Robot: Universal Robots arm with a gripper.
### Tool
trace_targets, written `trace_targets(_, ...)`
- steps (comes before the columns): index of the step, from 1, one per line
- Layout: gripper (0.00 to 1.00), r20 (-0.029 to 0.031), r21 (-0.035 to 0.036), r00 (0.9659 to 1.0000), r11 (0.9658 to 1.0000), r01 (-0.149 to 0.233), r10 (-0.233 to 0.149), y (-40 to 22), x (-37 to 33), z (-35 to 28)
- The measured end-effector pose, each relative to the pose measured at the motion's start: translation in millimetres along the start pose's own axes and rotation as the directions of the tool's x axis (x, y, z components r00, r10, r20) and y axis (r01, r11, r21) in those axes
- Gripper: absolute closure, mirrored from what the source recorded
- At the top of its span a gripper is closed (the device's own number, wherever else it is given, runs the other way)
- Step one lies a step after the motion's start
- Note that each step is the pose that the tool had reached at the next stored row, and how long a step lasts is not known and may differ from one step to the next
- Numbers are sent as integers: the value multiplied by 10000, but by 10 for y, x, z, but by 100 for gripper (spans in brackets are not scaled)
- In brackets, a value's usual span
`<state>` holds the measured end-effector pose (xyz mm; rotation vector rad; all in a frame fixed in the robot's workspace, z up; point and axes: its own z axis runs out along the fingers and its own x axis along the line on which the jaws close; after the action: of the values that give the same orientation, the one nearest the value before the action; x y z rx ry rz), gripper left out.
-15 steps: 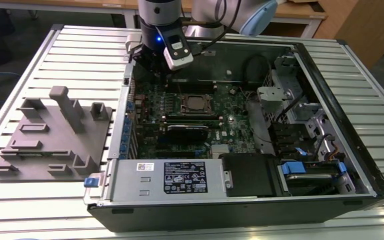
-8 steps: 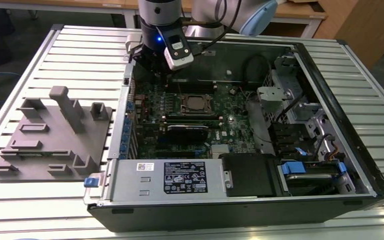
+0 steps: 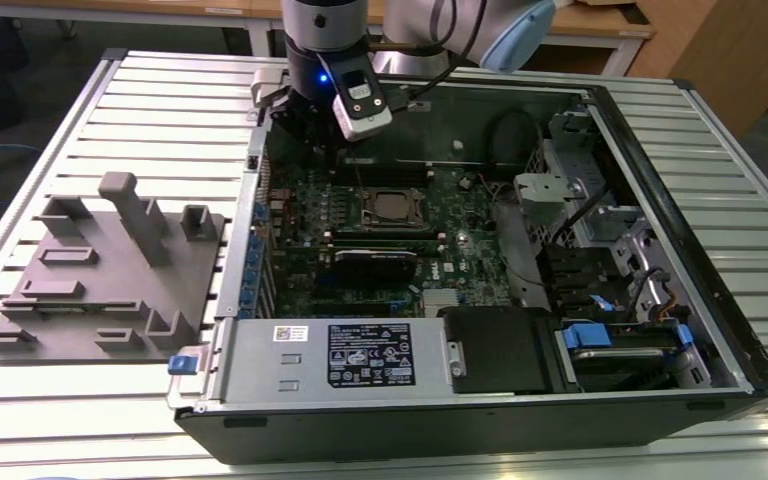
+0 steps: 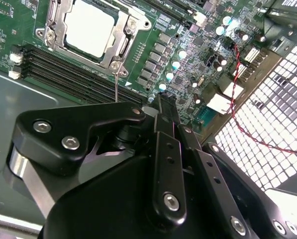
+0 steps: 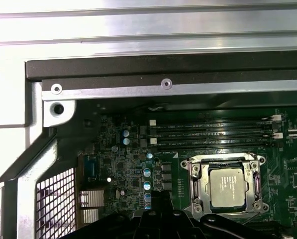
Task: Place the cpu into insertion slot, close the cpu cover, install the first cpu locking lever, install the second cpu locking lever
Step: 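Install the first cpu locking lever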
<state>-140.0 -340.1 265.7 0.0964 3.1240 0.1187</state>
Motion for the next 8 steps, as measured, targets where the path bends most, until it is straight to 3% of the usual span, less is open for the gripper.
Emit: trace_targets(8, 90, 0, 0, 10000, 10000, 0, 0, 0, -3, 0)
